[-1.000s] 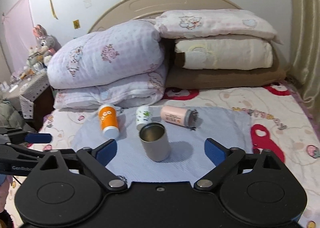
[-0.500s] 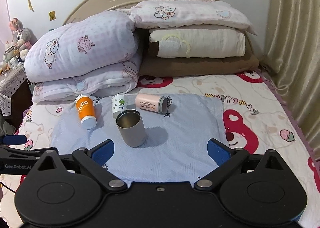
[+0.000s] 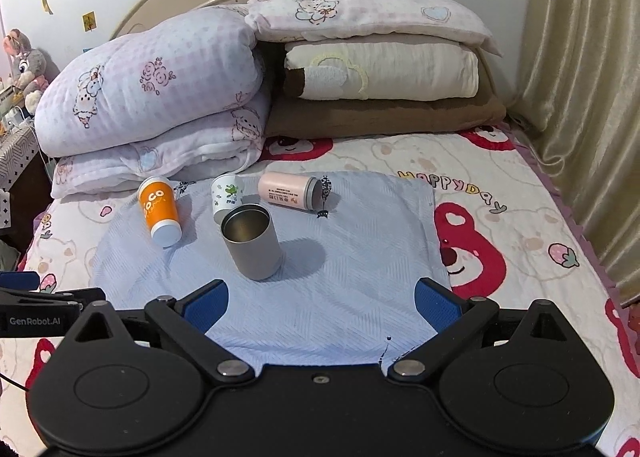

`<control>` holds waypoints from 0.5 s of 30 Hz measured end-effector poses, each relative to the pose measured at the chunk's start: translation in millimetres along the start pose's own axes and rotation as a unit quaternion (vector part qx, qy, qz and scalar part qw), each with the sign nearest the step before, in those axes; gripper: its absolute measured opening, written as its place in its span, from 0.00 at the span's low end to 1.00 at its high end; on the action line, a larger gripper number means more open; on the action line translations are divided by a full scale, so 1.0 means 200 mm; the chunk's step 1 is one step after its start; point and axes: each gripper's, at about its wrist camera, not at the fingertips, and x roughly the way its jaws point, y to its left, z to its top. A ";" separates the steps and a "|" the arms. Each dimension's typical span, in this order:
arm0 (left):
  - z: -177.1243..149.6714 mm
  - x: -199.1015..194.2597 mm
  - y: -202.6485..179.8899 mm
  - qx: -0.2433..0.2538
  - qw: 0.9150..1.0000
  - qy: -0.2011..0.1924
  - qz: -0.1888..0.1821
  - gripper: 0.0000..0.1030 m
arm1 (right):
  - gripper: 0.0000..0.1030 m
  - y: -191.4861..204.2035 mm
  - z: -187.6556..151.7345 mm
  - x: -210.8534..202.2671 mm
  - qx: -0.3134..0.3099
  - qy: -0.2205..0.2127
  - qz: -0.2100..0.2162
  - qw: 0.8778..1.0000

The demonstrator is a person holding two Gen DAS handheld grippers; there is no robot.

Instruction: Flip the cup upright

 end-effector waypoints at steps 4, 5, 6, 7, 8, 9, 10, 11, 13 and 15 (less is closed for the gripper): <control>0.00 0.01 0.01 -0.010 1.000 0.001 0.005 0.96 | 0.98 0.00 0.00 0.01 0.001 0.003 -0.004 1.000; 0.01 0.01 0.02 -0.015 1.000 0.002 0.003 0.96 | 0.98 -0.01 0.00 0.01 0.001 0.004 -0.006 1.000; 0.01 0.02 0.02 -0.020 1.000 0.004 0.002 0.96 | 0.98 -0.01 0.00 0.02 0.002 0.005 -0.007 1.000; 0.01 0.02 0.02 -0.025 1.000 0.005 0.001 0.96 | 0.98 -0.01 -0.01 0.02 0.003 0.006 -0.008 1.000; 0.01 0.03 0.03 -0.029 1.000 0.005 0.000 0.96 | 0.98 -0.01 -0.01 0.03 0.005 0.008 -0.009 1.000; 0.01 0.03 0.03 -0.032 0.999 0.007 0.000 0.96 | 0.98 -0.01 -0.01 0.03 0.006 0.009 -0.008 1.000; 0.00 0.04 0.03 -0.034 0.999 0.008 0.000 0.96 | 0.98 -0.02 -0.01 0.03 0.007 0.010 -0.008 1.000; 0.00 0.04 0.04 -0.035 0.999 0.010 0.000 0.96 | 0.98 -0.02 -0.01 0.03 0.008 0.010 -0.008 1.000; 0.00 0.04 0.04 -0.036 0.999 0.011 0.002 0.96 | 0.98 -0.02 -0.01 0.04 0.008 0.010 -0.008 1.000; 0.00 0.04 0.04 -0.034 0.999 0.013 0.005 0.96 | 0.98 -0.02 -0.02 0.04 0.010 0.010 -0.010 1.000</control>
